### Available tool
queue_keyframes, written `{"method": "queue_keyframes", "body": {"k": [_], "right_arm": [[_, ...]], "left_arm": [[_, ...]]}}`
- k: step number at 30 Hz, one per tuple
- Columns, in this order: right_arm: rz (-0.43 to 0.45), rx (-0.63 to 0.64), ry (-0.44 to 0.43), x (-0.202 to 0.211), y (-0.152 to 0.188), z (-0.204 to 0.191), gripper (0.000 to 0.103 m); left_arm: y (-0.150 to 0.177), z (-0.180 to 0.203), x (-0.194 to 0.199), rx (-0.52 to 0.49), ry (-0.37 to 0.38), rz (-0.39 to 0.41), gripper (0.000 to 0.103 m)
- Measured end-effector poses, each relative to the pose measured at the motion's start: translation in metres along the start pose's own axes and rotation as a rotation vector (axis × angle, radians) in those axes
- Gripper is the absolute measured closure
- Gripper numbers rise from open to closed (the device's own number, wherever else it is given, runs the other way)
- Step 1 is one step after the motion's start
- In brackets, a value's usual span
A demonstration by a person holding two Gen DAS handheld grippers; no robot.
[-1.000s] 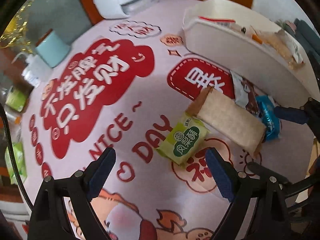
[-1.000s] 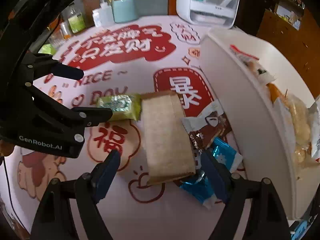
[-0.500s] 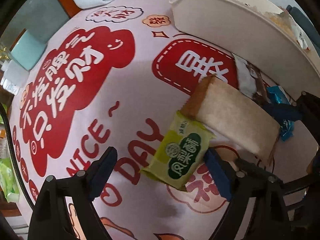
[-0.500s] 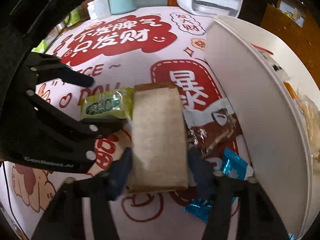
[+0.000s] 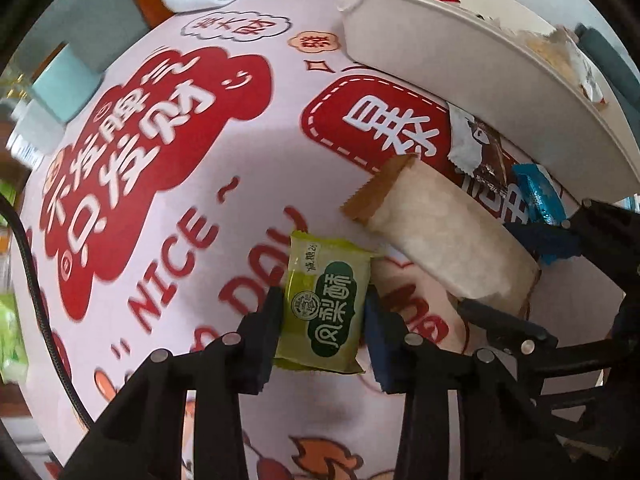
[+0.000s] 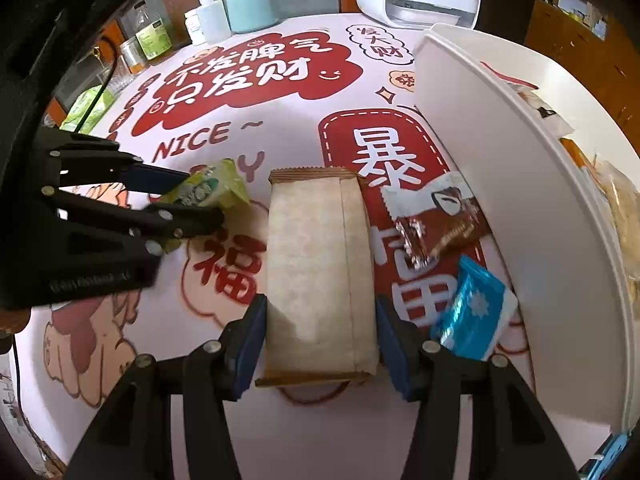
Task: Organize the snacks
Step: 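Grasp the green pastry pack with the left tool while the right tool grasps the tan bread bag, then carry both packs over the white tray and open both tools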
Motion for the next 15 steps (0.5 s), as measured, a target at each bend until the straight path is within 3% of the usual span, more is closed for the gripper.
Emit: {"method": "queue_keyframes", "body": {"k": [8, 15], "right_arm": [[0.078, 0.006, -0.005, 0.051, 0.007, 0.001, 0.049], [0.2, 0.013, 0.013, 0.106, 0.002, 0.017, 0.049]], "left_arm": [[0.033, -0.002, 0.048, 0.158, 0.009, 0.056, 0.066], [0.044, 0.024, 0.094, 0.178, 0.032, 0.117, 0.066]]}}
Point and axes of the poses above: each gripper's, at about its wrist camera, not at the fingertips, and x roughly against the way its jaws point, z to its right, y to its underside, the point moved 1 cm from there along -x, roughly the way its jaws point, and after that the axes turned 6 degrees about -x, right-handed, at the moved point
